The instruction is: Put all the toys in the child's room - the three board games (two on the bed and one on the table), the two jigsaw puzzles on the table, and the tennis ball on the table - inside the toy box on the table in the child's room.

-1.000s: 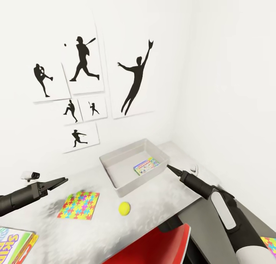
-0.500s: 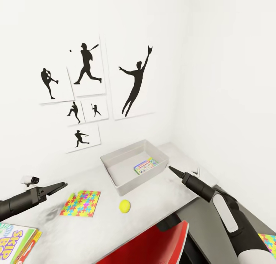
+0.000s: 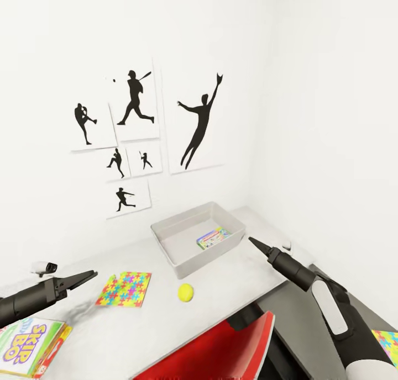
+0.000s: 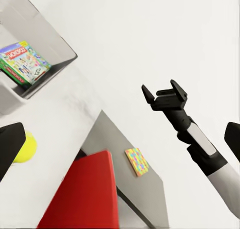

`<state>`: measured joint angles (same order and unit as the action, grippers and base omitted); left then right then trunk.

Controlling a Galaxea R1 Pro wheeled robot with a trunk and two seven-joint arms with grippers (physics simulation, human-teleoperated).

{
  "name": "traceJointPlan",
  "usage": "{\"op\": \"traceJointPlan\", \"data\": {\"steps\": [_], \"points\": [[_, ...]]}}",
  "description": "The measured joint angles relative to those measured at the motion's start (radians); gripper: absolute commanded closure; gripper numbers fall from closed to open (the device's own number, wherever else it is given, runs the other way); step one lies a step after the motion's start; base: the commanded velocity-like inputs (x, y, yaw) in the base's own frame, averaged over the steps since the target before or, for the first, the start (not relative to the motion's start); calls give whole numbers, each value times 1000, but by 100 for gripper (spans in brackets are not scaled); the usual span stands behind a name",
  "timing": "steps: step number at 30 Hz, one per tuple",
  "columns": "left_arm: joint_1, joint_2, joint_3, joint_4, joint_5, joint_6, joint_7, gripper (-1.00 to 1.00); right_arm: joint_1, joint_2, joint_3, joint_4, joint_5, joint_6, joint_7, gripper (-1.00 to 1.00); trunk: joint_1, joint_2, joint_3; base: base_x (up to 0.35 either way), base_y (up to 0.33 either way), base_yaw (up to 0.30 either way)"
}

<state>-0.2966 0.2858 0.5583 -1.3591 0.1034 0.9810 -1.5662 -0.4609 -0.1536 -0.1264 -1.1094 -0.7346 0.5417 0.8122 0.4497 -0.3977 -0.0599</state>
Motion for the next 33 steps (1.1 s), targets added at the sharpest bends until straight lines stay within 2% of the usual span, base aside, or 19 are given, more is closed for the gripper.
{"op": "traceJointPlan", "data": {"steps": [21, 33], "points": [[1, 1, -1, -3, 1, -1, 0, -100, 0, 3, -7, 1, 0, 0, -1, -100, 0, 0, 2, -229, 206, -28], [1, 1, 1, -4, 1, -1, 0, -100, 0, 4, -8, 7, -7, -2, -1, -100, 0, 0, 2, -38, 28, -4]]}}
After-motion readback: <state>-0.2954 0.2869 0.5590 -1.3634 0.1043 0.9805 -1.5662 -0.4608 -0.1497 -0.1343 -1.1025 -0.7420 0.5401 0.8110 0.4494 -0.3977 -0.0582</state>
